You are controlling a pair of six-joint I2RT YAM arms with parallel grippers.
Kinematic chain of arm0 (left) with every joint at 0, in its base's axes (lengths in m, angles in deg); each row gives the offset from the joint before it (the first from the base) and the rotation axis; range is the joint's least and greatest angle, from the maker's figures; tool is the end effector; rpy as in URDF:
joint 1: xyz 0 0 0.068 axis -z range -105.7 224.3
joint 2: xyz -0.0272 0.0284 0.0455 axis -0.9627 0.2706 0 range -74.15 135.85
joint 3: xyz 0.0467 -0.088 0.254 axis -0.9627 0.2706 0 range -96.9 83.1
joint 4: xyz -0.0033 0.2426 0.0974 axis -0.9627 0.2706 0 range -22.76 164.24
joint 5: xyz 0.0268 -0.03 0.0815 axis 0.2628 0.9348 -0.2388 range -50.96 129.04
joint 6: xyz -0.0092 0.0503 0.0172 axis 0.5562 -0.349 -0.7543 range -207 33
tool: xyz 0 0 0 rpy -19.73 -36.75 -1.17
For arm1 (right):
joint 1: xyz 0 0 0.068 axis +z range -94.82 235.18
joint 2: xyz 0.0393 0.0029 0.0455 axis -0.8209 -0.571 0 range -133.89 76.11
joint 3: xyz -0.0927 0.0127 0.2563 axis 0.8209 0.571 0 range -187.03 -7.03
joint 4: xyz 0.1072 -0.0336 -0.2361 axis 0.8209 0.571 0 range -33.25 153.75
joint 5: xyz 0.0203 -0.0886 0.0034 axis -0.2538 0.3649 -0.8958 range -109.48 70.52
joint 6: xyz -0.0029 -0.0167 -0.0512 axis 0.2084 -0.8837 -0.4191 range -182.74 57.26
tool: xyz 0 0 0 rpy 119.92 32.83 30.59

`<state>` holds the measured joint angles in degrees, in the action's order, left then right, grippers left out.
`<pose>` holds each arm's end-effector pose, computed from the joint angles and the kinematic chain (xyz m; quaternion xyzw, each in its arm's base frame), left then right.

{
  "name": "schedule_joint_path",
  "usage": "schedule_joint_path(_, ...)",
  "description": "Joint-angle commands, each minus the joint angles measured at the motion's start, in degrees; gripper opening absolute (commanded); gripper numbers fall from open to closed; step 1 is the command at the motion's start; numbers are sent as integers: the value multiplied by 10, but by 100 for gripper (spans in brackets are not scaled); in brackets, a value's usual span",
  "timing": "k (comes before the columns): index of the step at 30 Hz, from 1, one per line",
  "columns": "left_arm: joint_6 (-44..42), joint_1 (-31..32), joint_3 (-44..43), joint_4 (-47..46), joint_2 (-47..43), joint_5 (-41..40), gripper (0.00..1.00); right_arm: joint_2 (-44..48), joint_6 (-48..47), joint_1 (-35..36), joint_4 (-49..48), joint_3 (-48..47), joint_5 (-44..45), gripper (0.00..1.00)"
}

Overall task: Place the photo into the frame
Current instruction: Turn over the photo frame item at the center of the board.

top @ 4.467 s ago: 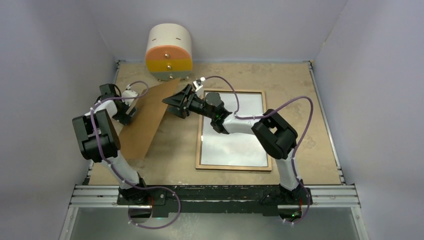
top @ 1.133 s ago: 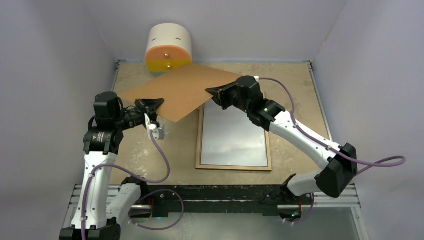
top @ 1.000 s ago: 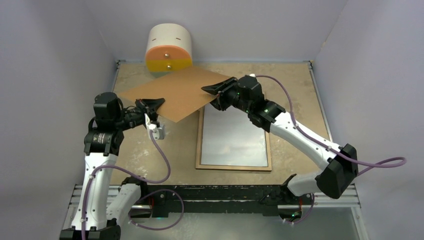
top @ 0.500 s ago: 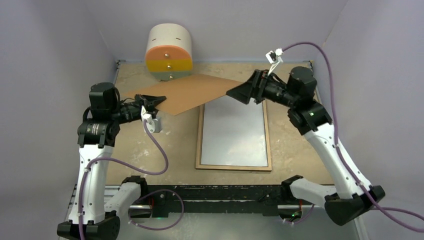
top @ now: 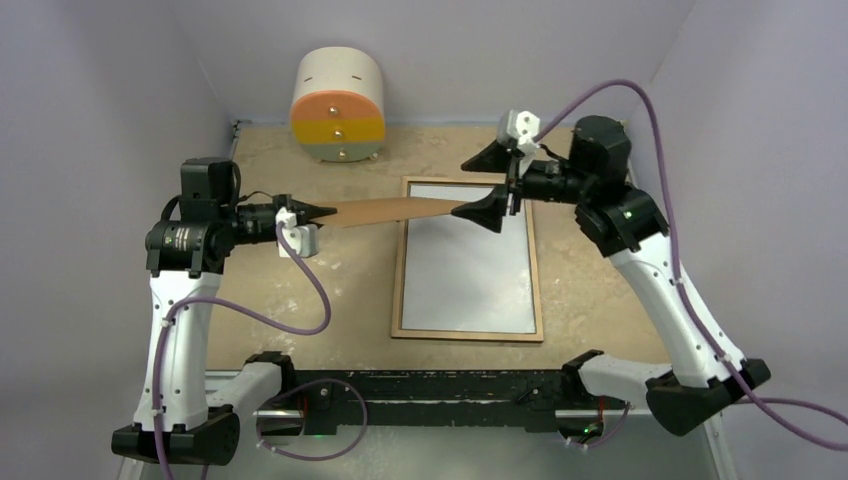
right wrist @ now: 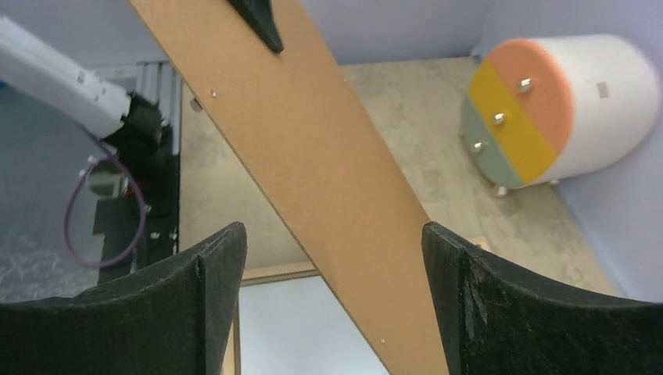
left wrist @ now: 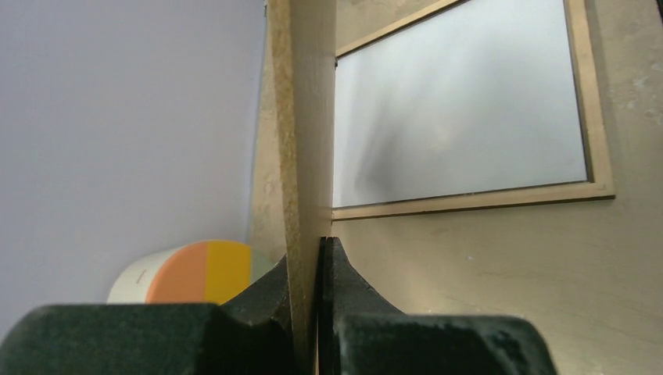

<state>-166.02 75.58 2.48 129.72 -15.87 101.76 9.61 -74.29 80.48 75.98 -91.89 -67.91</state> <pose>0.1533 -0.0351 0.4285 0.6669 0.4505 -0.1416 0.5764 0.1931 0.1207 0.4882 -0.4784 0.5255 0.3667 0.6004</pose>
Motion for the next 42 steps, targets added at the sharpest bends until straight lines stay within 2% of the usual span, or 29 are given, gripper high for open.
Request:
schedule_joint_path(1,-10,2,-32,0,0,56,0,-30,-108,49,52,-34,-34,83)
schedule_joint_path(6,7,2,-39,-3,9,59,0,-72,-142,113,99,-58,3,81)
schedule_joint_path(9,6,2,-41,-3,8,57,0,-77,-138,131,79,-47,34,79)
schedule_joint_path(12,8,2,-47,-2,8,61,0,-82,-135,145,51,-35,95,72)
schedule_joint_path(19,9,2,-73,15,18,70,0,-108,-166,160,28,-34,149,44)
schedule_joint_path(22,7,2,-81,19,23,73,0,-111,-172,161,2,-32,137,20)
schedule_joint_path(25,30,2,-84,-17,21,75,0,-100,-165,161,-46,-20,123,0)
schedule_joint_path(26,64,2,-79,-57,16,72,3,-93,-160,161,-69,-12,124,0)
schedule_joint_path(28,166,3,-57,-175,-2,57,26,-73,-114,161,-140,20,125,0)
schedule_joint_path(29,232,2,-39,-259,-18,40,45,-61,-95,161,-175,35,127,0)
schedule_joint_path(30,311,2,-16,-336,-32,20,56,-51,-83,161,-212,49,131,0)
schedule_joint_path(33,420,2,26,-519,-61,-53,79,-30,-31,161,-289,70,140,0)
schedule_joint_path(36,506,2,5,-590,-50,-154,85,-37,23,159,-276,42,143,0)
schedule_joint_path(40,546,2,-75,-545,-4,-247,89,-60,104,146,-237,-3,162,0)
schedule_joint_path(42,549,3,-90,-528,8,-276,90,-65,187,125,-231,-16,178,0)
